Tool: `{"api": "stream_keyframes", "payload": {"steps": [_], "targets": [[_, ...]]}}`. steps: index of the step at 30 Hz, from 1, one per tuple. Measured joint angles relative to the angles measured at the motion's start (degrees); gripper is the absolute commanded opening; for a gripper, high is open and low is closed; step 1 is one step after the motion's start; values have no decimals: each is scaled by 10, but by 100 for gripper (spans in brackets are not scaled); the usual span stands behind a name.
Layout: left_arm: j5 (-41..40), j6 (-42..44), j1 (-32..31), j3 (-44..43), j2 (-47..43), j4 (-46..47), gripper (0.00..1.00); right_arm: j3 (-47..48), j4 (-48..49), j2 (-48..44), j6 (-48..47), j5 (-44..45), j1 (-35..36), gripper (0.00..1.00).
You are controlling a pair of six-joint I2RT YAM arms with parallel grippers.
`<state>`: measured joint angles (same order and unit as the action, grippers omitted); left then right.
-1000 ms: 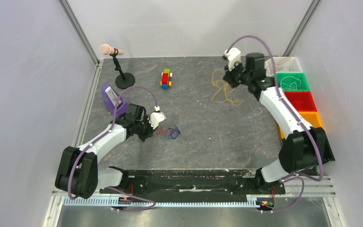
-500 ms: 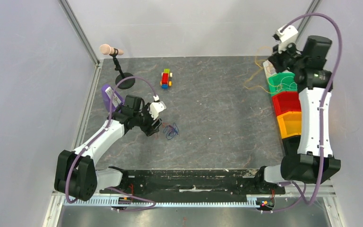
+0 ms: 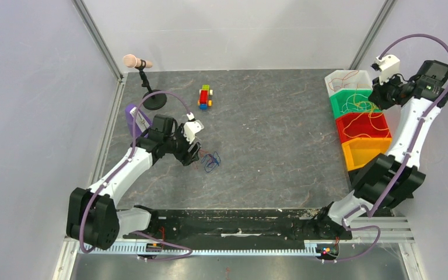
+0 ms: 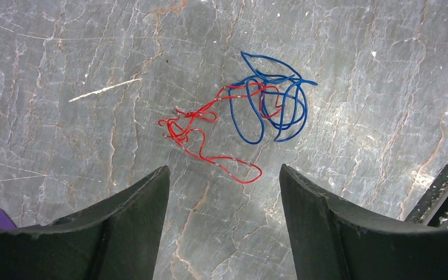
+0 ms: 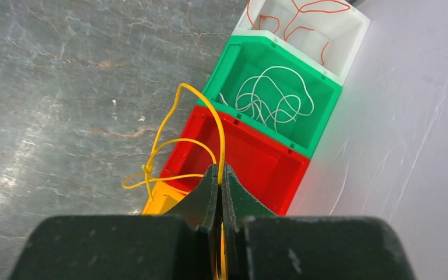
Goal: Untangle the cables
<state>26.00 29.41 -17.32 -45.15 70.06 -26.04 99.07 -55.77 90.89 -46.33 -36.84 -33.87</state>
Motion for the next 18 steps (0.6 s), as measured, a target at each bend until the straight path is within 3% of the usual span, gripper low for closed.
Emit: {"api": "stream_keyframes", "payload": {"steps": [12, 18], "targets": [[1, -37, 0, 0, -26, 20, 77, 76, -10, 150, -176, -23, -9, 0], [0, -44, 0, 0, -26, 25, 77, 29, 7, 184, -268, 4, -9, 0]]}}
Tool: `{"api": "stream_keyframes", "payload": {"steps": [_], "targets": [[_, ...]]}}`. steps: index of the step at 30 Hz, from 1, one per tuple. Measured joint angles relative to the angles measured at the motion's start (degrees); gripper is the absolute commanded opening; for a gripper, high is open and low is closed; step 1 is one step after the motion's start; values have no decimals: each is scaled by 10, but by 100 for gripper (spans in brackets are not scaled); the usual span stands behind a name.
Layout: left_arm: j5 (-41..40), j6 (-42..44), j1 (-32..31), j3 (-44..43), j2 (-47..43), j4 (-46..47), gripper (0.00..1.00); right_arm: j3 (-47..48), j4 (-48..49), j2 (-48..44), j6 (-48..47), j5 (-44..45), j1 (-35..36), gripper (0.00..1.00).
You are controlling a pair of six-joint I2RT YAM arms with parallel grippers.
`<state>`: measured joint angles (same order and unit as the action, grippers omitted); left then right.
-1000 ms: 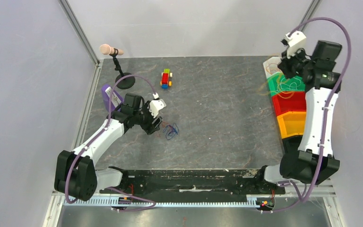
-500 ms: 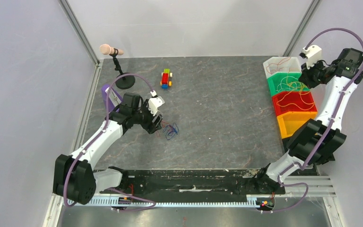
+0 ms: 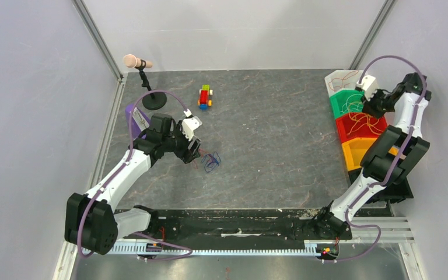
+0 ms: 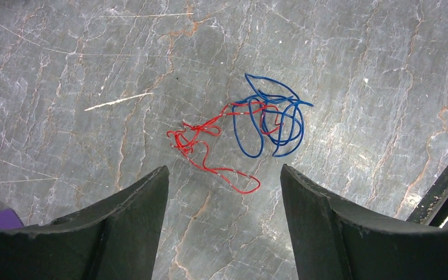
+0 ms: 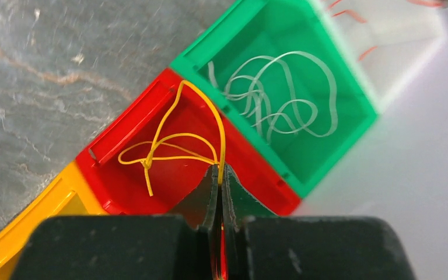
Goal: Untangle the cables
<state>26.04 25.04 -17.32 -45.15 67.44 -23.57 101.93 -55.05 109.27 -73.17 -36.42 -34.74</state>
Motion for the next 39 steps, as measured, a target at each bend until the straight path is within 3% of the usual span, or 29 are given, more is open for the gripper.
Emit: {"api": "stream_keyframes", "payload": {"steps": [6, 13, 20, 29, 30, 39], "targets": [[-2, -2, 0, 0, 0, -2, 77, -90, 35, 24, -49, 45, 5, 0], [-4, -7, 0, 0, 0, -3, 78, -109, 88, 69, -53, 106, 10, 0], [-4, -8, 0, -2, 13, -6, 78, -108, 116, 84, -21, 151, 19, 45], [-11, -5, 0, -34, 17, -33, 78, -107, 80, 37, 7, 153, 23, 94], [-16, 0, 0, -41, 18, -42, 78, -106, 73, 22, 9, 151, 23, 98], [-48, 116, 0, -58, 30, -150, 78, -105, 8, -98, 21, 98, 37, 98]]}}
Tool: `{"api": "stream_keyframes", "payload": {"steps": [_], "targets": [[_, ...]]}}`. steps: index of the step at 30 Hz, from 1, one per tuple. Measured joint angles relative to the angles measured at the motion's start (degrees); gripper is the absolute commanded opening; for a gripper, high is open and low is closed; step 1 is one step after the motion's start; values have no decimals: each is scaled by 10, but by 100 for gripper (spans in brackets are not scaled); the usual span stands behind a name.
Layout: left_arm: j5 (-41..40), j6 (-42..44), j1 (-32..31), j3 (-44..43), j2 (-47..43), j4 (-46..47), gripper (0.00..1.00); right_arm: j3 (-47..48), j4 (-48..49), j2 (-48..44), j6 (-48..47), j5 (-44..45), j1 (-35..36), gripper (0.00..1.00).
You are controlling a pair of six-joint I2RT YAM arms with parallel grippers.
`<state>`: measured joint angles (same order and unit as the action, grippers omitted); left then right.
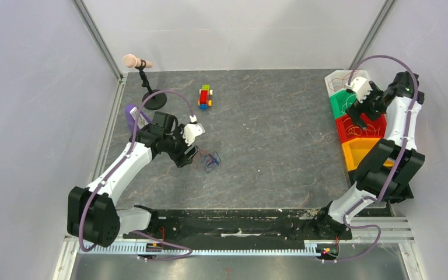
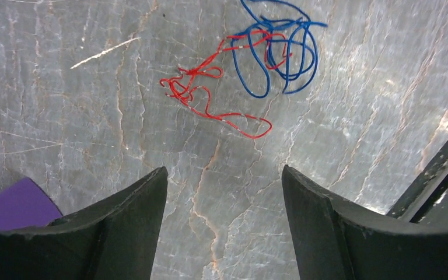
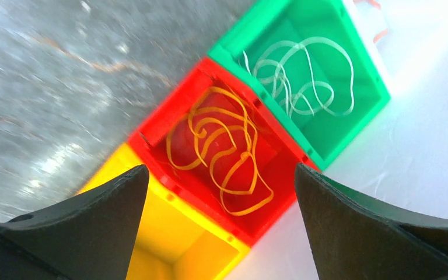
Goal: Untangle the cables
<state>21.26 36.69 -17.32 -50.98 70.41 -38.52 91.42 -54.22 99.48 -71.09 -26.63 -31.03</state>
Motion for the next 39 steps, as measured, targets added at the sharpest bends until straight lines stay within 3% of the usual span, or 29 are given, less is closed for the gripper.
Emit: {"api": "stream_keyframes", "payload": {"steps": [6, 13, 17, 21, 24, 25, 39], "targets": [[-4, 90, -5, -3, 70, -9, 74, -22, -2, -57, 94, -61, 107, 98], [-3, 258, -12, -32, 196, -8, 70, -181, 84, -115, 359, -174, 260, 95], [-7, 326, -33, -48, 244, -7, 56, -265, 137, -114, 468, -181, 296, 95], [-20, 349, -65, -78, 276, -37, 29, -299, 173, -114, 532, -180, 321, 96], [-21, 345, -88, -87, 282, -45, 4, -314, 204, -114, 573, -180, 337, 96], [-17, 338, -96, -87, 282, -44, 2, -321, 219, -114, 590, -180, 343, 96], [97, 38, -124, -48, 215, 111, 2, -393, 469, -46, 835, -177, 502, 95]]}}
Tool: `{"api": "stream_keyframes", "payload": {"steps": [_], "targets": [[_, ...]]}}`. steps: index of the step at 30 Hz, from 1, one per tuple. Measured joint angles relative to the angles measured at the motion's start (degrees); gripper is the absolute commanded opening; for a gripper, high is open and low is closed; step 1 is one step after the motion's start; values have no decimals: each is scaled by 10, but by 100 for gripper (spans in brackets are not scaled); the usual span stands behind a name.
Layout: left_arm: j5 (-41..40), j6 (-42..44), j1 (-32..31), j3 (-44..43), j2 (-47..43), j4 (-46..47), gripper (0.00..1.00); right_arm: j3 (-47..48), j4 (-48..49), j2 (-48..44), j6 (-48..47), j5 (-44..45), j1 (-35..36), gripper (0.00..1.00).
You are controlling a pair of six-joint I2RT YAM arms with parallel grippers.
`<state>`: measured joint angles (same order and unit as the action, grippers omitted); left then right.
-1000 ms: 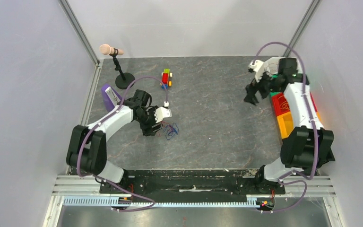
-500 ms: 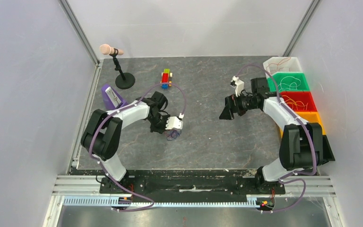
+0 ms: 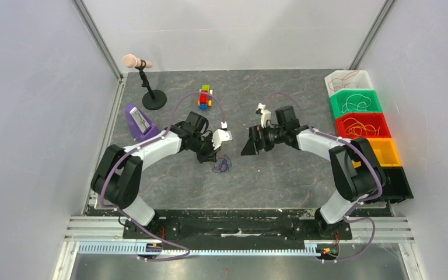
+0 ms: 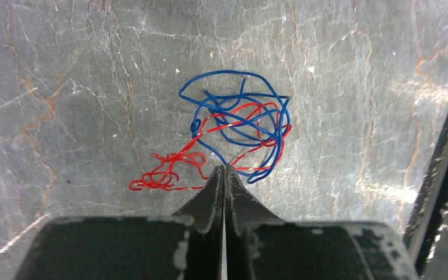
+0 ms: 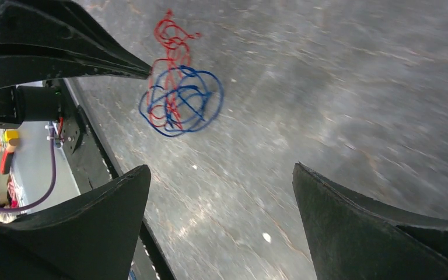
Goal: Untangle the cables
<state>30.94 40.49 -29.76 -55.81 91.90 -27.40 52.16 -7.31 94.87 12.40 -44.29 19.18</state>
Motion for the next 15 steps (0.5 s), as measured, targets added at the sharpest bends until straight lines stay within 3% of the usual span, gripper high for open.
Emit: {"api": "stream_keyframes", "payload": {"steps": [4, 5, 6, 7, 10, 15], "targets": [[7, -54, 0, 9, -5, 11, 3, -10, 62, 16, 48, -1, 50, 95], [6, -61, 1, 9, -5, 10, 13, -11, 75, 23, 59, 0, 61, 95], [5, -63, 2, 9, -7, 6, 33, -12, 83, 28, 69, 0, 72, 95], [5, -61, 4, 10, -11, 2, 47, -12, 91, 32, 75, 1, 81, 95], [12, -26, 19, 22, -46, -26, 70, -12, 106, 37, 90, 3, 103, 94], [22, 82, 30, 39, -117, -52, 75, -13, 111, 37, 97, 4, 109, 95]]}}
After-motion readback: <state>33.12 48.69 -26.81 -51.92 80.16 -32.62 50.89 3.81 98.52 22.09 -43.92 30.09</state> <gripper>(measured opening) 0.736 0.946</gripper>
